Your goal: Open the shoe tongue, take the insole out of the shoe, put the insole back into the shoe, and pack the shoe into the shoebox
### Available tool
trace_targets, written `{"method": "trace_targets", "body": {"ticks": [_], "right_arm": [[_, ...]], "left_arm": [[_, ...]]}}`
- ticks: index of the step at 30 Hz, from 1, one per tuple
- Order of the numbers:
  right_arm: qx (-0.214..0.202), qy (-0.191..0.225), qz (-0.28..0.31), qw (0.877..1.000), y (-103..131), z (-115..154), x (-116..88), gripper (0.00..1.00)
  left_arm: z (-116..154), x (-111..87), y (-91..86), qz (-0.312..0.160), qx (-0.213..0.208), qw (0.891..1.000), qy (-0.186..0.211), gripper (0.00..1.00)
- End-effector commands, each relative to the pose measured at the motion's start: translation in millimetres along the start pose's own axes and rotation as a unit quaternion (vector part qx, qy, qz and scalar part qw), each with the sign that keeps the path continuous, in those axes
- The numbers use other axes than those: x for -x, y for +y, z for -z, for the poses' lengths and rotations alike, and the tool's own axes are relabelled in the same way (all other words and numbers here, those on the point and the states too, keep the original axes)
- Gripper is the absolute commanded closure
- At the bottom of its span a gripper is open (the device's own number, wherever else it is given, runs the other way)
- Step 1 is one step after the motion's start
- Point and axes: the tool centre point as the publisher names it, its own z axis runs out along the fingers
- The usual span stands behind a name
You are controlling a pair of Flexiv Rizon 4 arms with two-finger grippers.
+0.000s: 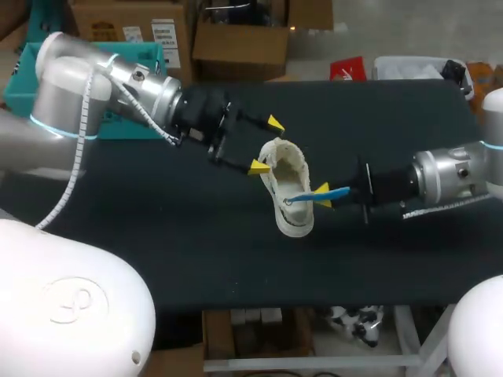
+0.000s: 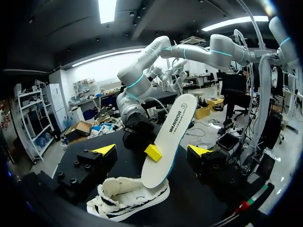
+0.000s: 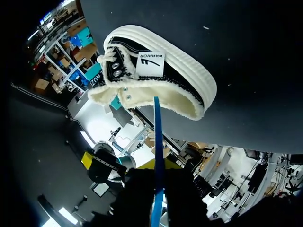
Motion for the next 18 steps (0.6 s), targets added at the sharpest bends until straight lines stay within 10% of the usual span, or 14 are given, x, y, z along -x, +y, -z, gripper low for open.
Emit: {"method": "trace_targets", "body": {"ticks": [1, 18], "right_arm": [[-0.009, -0.007, 0.0, 1.0, 5, -2, -4, 1.0], [-0.033, -0.036, -0.009, 0.999, -2, -7, 3, 1.0]], "left_arm": [[8, 5.0, 2.0, -0.01, 0.052, 0.978, 0.2, 0.0], [25, 24.2, 28.7, -0.007, 0.102, 0.93, 0.353, 0.0]]}}
